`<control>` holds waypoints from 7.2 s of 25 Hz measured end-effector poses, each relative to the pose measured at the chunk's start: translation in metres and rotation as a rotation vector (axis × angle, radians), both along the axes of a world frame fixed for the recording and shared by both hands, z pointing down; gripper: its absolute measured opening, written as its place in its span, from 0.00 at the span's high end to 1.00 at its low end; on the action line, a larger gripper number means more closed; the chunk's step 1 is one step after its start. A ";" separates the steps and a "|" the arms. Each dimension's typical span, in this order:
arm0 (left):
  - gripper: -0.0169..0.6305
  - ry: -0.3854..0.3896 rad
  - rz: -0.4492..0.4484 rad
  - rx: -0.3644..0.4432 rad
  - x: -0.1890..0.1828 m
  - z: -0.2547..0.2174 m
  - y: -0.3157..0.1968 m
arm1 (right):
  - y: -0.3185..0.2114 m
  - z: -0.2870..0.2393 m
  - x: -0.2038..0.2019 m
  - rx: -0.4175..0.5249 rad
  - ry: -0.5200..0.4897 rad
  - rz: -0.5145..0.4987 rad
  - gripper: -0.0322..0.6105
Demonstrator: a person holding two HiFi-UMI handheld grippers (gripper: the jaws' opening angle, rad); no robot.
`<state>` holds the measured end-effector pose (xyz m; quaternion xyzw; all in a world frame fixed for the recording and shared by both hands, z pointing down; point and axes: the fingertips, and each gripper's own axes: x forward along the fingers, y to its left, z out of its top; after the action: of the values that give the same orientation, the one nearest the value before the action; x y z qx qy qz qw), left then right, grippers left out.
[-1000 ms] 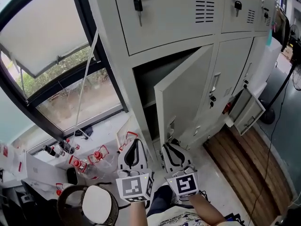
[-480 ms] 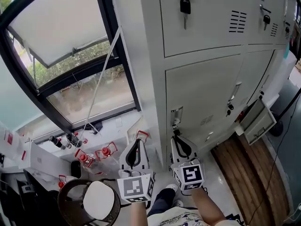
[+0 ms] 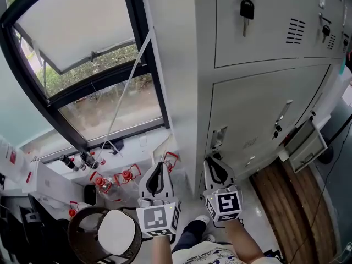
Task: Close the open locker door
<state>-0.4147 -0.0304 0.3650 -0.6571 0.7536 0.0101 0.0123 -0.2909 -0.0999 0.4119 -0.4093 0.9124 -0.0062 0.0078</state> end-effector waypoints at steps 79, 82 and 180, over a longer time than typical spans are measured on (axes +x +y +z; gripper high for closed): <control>0.96 -0.040 0.999 -0.126 0.743 0.072 -0.390 | -0.250 0.091 0.761 -0.228 0.010 0.942 0.66; 0.96 -0.042 0.954 -0.145 0.753 0.079 -0.401 | -0.265 0.106 0.776 -0.265 0.021 0.897 0.66; 0.96 0.065 0.105 -0.268 0.469 0.135 -0.316 | -0.360 0.221 0.497 -0.356 0.176 0.112 0.76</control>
<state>0.0540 -0.3468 0.4996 -0.6906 0.7129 -0.0689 -0.1006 0.2057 -0.4601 0.6328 -0.4534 0.8698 -0.1311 -0.1439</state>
